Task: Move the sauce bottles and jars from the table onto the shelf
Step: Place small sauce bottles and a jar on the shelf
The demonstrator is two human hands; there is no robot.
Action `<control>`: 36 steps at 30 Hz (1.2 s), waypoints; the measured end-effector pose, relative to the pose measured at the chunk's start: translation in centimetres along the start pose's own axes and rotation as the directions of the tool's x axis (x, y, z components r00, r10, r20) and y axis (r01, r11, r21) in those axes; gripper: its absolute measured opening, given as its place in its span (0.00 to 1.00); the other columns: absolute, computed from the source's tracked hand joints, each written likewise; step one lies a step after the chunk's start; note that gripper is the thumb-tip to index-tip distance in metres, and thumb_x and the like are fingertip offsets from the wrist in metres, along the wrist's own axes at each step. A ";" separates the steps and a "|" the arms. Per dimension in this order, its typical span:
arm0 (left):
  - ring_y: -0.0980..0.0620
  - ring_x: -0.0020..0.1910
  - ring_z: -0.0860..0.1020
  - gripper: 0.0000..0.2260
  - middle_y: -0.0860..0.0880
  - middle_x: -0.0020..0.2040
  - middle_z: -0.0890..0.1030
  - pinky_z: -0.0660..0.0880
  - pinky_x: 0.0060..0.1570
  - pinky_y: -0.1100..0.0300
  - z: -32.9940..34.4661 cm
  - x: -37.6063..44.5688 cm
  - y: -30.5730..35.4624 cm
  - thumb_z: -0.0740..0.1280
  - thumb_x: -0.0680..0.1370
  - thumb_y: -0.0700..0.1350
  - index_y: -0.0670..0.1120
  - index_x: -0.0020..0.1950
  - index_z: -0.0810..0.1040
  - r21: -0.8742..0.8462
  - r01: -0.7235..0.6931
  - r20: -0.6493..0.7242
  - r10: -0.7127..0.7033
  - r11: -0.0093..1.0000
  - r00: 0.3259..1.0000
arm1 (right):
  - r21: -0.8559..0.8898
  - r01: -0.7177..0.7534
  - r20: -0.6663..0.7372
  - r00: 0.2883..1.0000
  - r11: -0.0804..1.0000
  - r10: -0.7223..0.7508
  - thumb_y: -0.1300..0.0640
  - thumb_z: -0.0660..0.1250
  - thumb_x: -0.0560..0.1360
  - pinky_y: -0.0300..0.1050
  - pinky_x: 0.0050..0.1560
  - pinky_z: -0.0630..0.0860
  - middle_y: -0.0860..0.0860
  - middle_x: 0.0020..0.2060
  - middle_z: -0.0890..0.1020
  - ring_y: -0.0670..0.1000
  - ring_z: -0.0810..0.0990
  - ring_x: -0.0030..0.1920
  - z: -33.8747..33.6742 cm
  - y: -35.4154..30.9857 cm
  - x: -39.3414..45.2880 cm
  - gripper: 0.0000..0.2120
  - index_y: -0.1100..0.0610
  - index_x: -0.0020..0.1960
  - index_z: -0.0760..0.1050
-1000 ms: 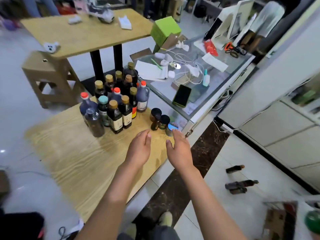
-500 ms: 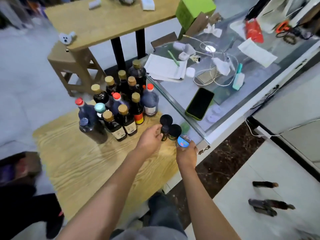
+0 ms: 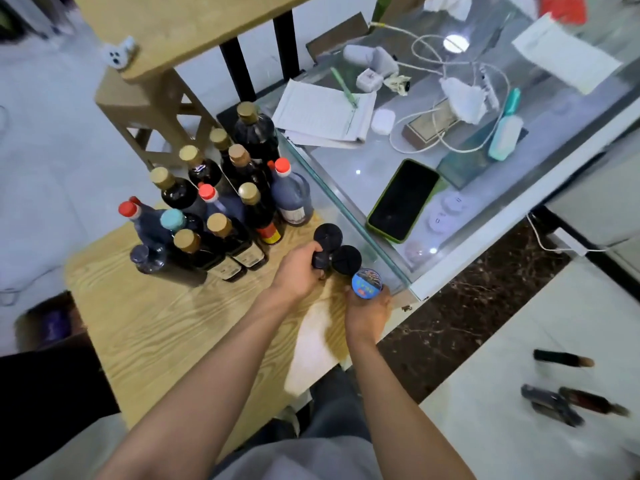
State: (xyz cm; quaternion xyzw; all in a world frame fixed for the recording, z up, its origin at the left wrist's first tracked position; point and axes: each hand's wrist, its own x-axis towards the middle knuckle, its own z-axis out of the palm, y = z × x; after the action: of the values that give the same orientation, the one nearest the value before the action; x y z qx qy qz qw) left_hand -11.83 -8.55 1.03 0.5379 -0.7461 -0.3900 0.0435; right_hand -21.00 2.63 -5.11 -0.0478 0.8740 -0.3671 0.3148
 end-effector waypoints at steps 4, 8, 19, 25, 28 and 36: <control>0.48 0.45 0.80 0.16 0.51 0.44 0.81 0.76 0.47 0.55 -0.2 -0.7 -0.8 0.74 0.67 0.37 0.54 0.46 0.75 -0.085 0.021 0.000 -0.021 0.996 1.000 | 0.105 0.017 0.010 1.000 0.994 -0.018 0.54 0.76 0.71 0.45 0.46 0.74 0.55 0.52 0.80 0.59 0.80 0.52 -0.5 0.6 -0.5 0.24 0.57 0.62 0.70; 0.50 0.45 0.80 0.15 0.51 0.45 0.81 0.75 0.50 0.56 -1.1 -2.8 -1.3 0.76 0.68 0.37 0.53 0.48 0.78 -0.229 -0.031 -0.025 0.026 0.973 0.999 | 0.142 0.061 0.070 0.995 0.988 -0.072 0.58 0.76 0.70 0.34 0.35 0.71 0.49 0.43 0.78 0.47 0.78 0.39 -2.3 1.5 -2.1 0.17 0.53 0.54 0.70; 0.57 0.48 0.80 0.15 0.49 0.52 0.81 0.75 0.54 0.60 -3.7 -12.6 -1.1 0.72 0.73 0.33 0.42 0.58 0.78 -0.674 -0.166 -0.003 0.222 0.720 0.975 | 0.454 0.140 0.059 0.981 0.880 -0.187 0.64 0.75 0.71 0.29 0.39 0.76 0.49 0.48 0.81 0.44 0.80 0.45 -8.7 3.4 -12.8 0.19 0.60 0.59 0.73; 0.50 0.51 0.80 0.13 0.49 0.52 0.81 0.78 0.50 0.53 -2.8 -18.1 3.0 0.66 0.77 0.34 0.45 0.60 0.73 -0.880 -0.031 0.116 0.277 0.475 0.954 | 0.637 0.198 -0.138 0.980 0.745 -0.143 0.58 0.76 0.71 0.39 0.48 0.78 0.57 0.54 0.82 0.49 0.82 0.51 -14.4 5.0 -17.6 0.24 0.60 0.63 0.70; 0.51 0.51 0.82 0.12 0.49 0.52 0.84 0.79 0.52 0.54 -1.7 -20.7 6.2 0.67 0.78 0.36 0.47 0.60 0.75 -0.899 -0.025 0.140 0.340 0.438 0.930 | 0.671 0.220 -0.192 0.974 0.708 -0.121 0.59 0.74 0.73 0.33 0.45 0.78 0.52 0.52 0.82 0.45 0.82 0.48 -18.5 5.4 -19.6 0.22 0.59 0.63 0.70; 0.55 0.47 0.81 0.10 0.52 0.47 0.84 0.77 0.53 0.52 2.3 -29.2 15.7 0.63 0.81 0.40 0.46 0.62 0.76 -0.912 -0.025 0.222 0.543 0.410 0.810 | 0.782 0.364 -0.335 0.930 0.506 -0.151 0.52 0.71 0.68 0.44 0.41 0.77 0.50 0.42 0.83 0.49 0.82 0.42 -29.3 9.6 -24.7 0.18 0.58 0.55 0.77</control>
State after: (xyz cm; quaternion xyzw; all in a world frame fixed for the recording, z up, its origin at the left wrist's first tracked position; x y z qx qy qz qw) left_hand -12.82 18.90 19.68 0.1776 -0.5038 -0.8233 0.1920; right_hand -17.04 35.29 16.77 0.0184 0.6063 -0.7826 0.1403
